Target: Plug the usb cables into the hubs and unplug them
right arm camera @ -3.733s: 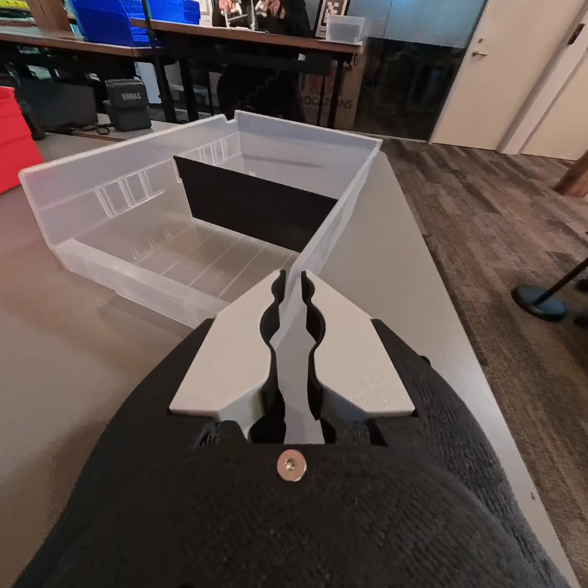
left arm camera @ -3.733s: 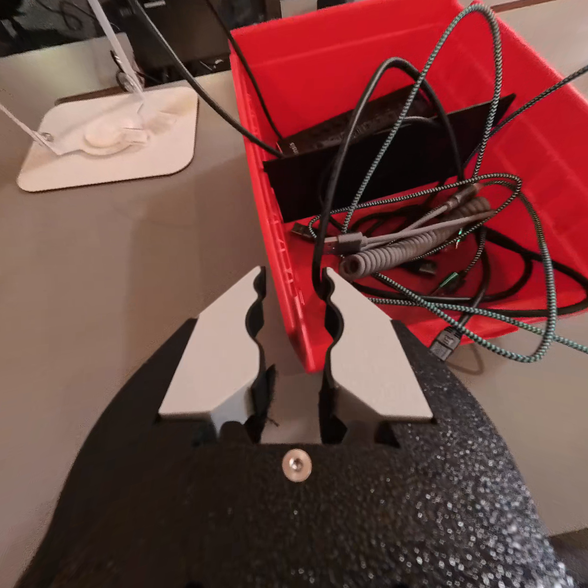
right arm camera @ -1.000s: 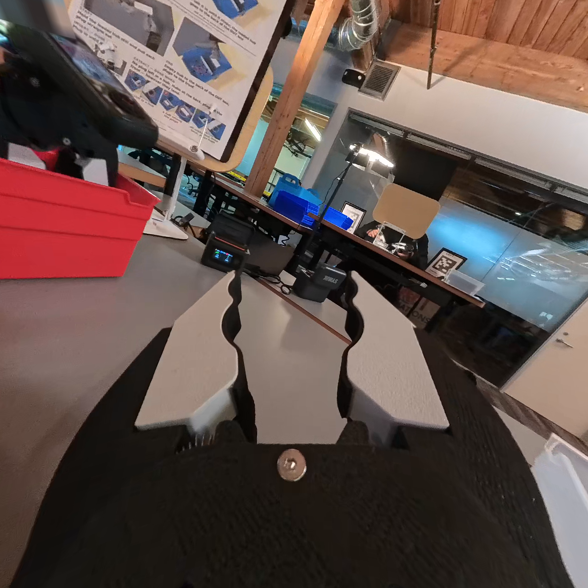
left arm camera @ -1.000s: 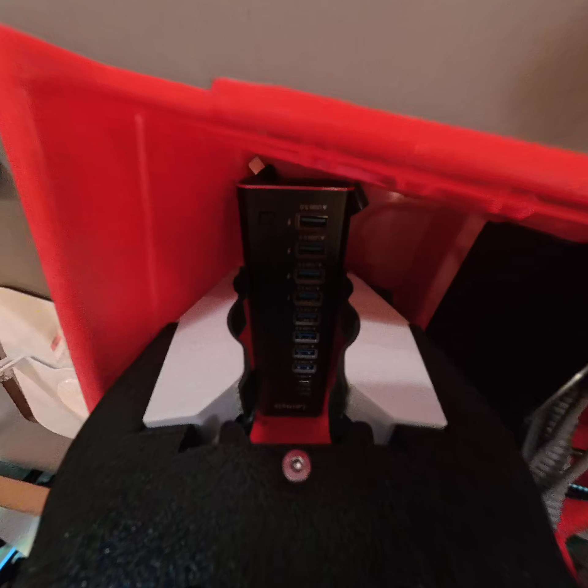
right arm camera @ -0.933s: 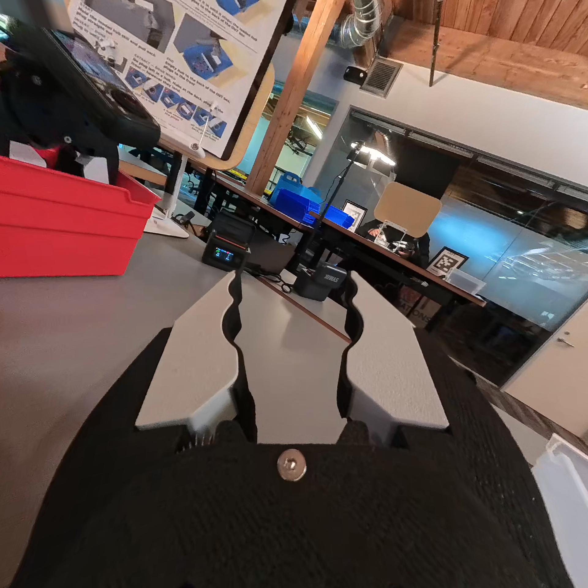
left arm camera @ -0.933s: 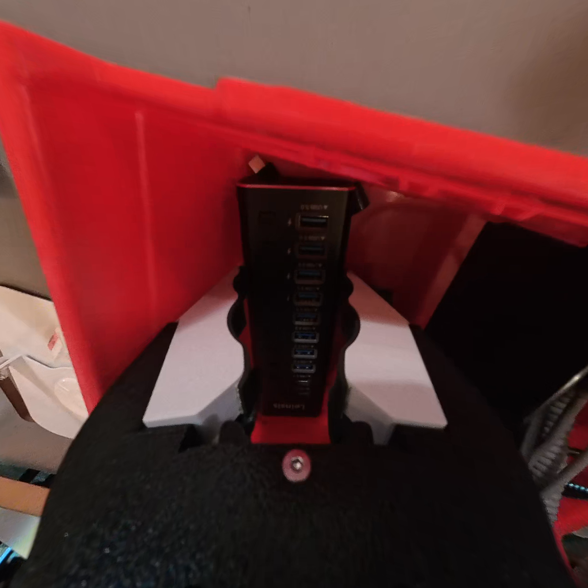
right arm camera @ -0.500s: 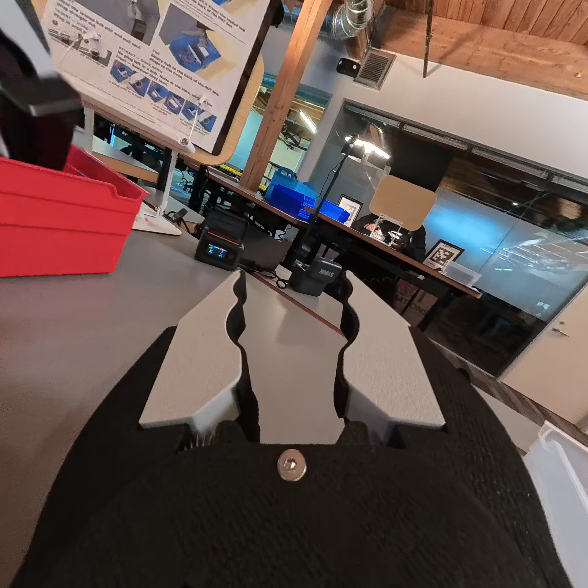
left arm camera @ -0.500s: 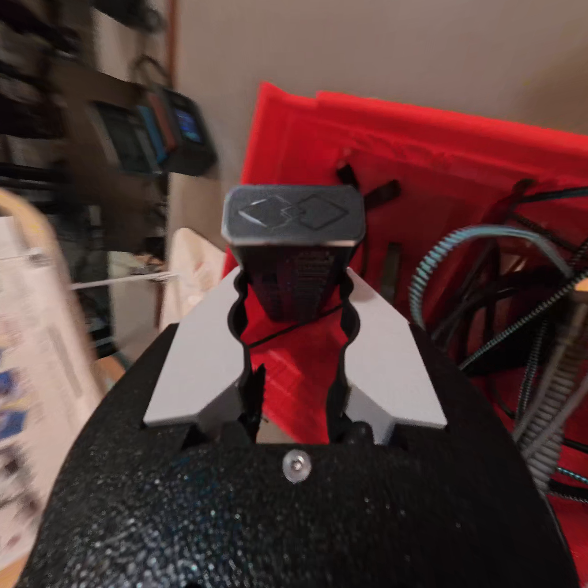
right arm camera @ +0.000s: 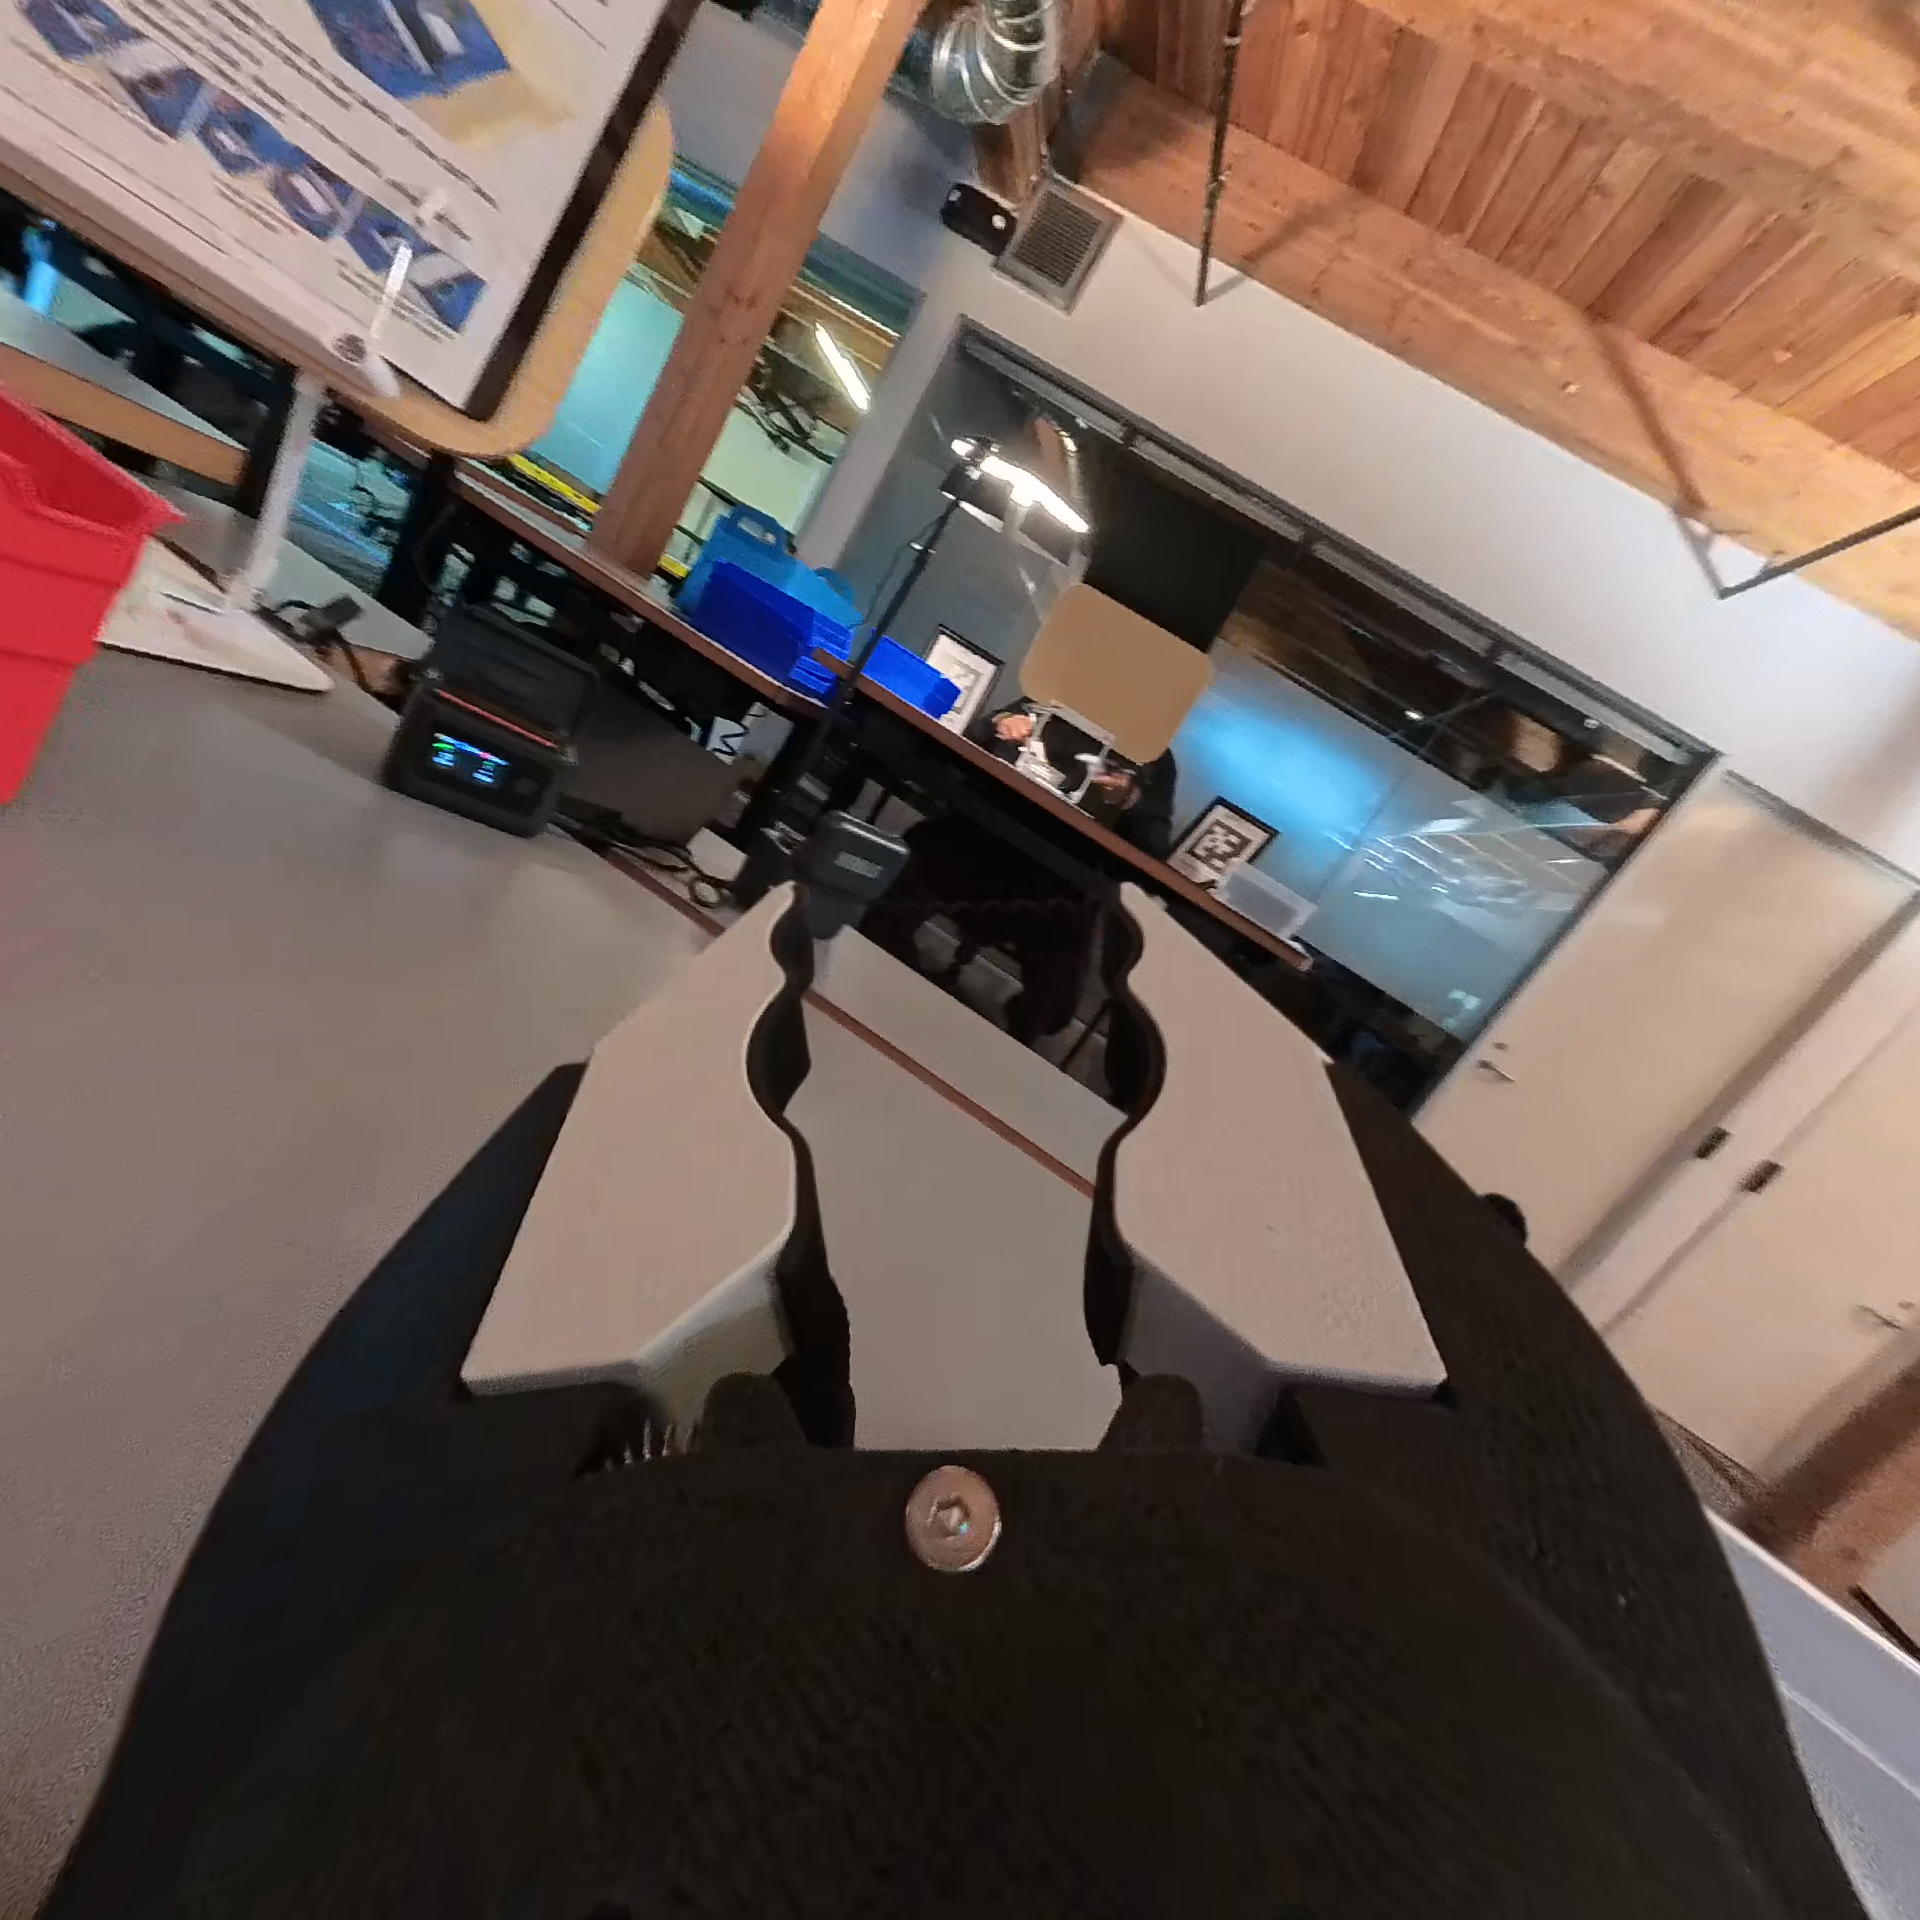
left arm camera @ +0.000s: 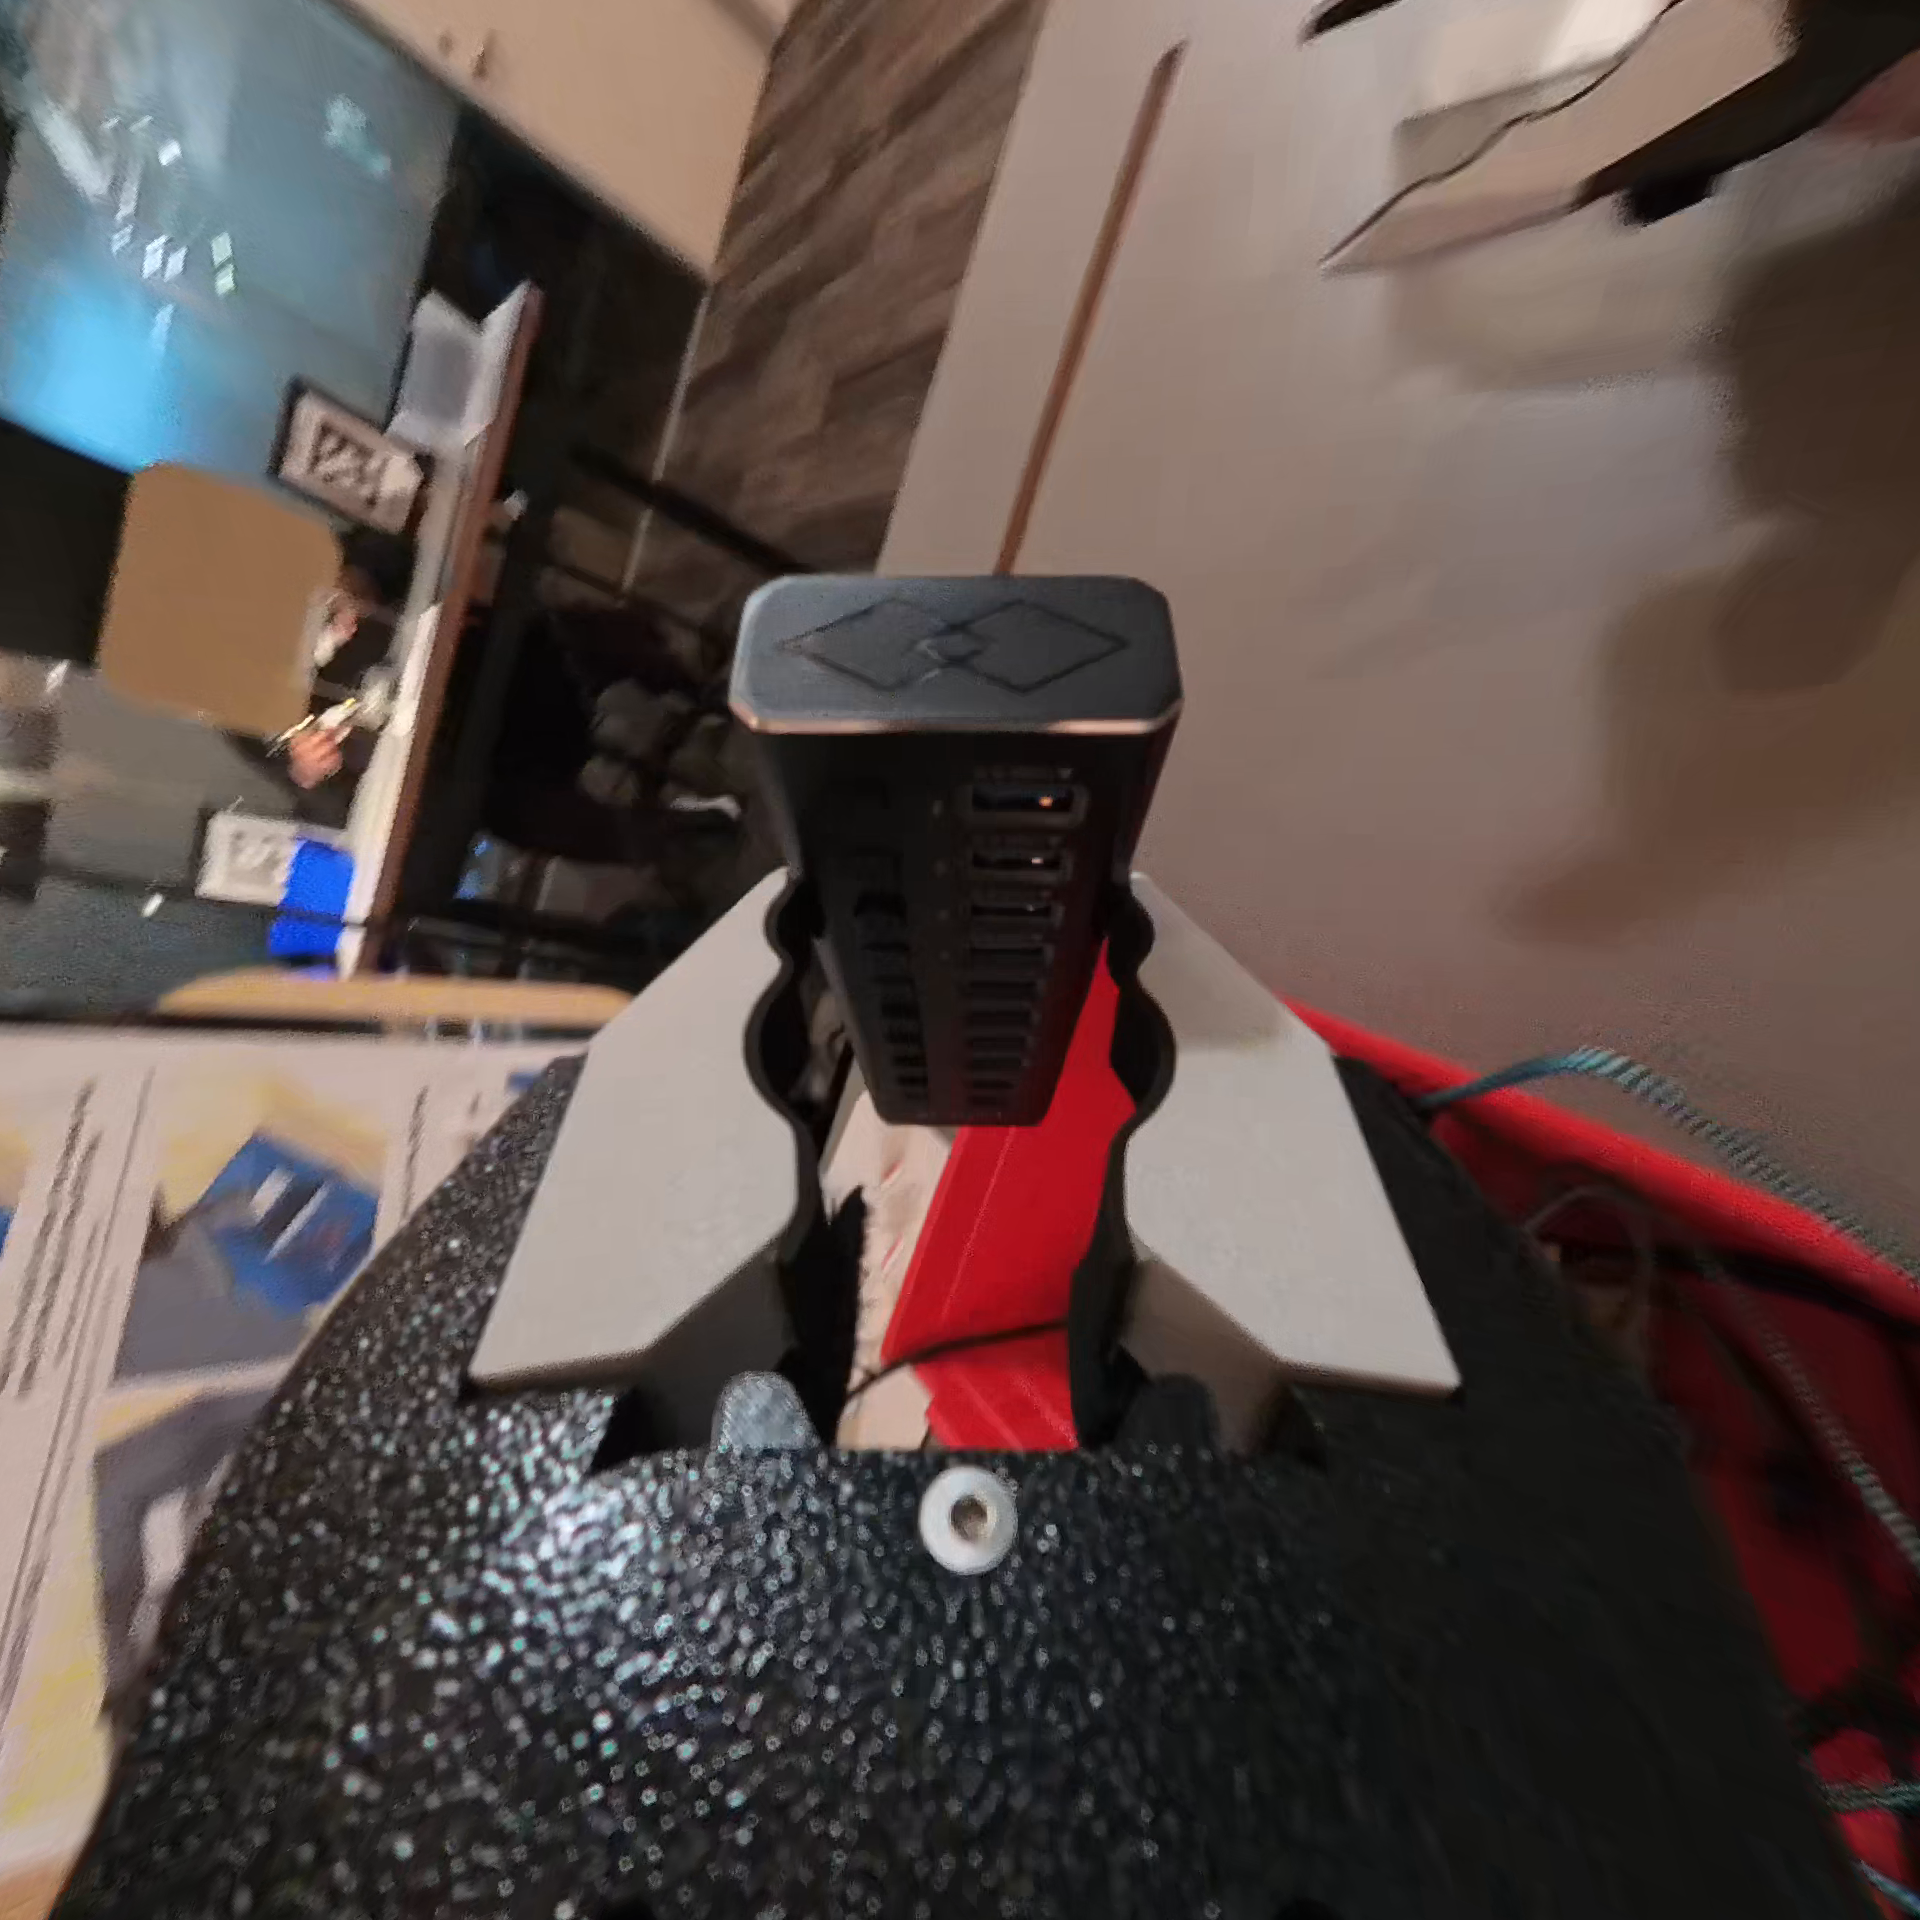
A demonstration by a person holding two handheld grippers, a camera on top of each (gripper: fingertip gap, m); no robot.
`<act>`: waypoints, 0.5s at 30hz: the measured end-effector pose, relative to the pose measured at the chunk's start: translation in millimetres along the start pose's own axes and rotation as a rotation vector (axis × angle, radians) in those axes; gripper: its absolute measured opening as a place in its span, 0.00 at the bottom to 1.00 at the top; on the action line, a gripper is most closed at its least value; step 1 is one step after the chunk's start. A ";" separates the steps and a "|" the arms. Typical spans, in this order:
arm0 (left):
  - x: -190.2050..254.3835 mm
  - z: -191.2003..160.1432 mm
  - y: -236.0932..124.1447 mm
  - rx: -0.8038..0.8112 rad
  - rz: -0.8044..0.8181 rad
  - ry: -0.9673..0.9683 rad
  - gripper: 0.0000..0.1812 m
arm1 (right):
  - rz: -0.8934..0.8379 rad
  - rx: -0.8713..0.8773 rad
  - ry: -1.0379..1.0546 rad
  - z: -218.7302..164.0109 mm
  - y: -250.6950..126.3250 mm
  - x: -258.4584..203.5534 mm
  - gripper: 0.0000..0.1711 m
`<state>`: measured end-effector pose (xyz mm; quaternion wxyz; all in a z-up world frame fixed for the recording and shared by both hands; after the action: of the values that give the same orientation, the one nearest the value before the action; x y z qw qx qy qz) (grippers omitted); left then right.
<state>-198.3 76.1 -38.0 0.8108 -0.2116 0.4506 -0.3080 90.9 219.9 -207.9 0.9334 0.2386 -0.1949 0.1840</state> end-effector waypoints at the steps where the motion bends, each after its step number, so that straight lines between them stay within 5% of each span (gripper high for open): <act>1: 5.2 12.2 6.9 0.005 -0.041 0.024 0.31 | -0.018 -0.004 -0.002 -1.4 -0.6 5.1 0.32; 9: 44.7 77.7 87.2 -0.035 -0.313 0.199 0.31 | -0.098 -0.007 0.010 -5.4 -2.3 28.2 0.31; 15: 52.0 73.8 165.9 -0.238 -0.483 0.260 0.31 | -0.157 0.068 0.020 1.7 -6.3 35.9 0.26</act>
<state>-62.5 164.6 -135.0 0.6189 -0.3648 0.5204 -0.4616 124.0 222.8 -192.6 0.9382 0.2828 -0.1597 0.1192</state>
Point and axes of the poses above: each gripper's, where its closed fingertips meet, y out along the fingers, z out of its top, x = y × z across the jaws, the point moved 10 cm from there along -y, back along the fingers, and after that the axes turned 13 degrees about -z, right-handed, at the moved point
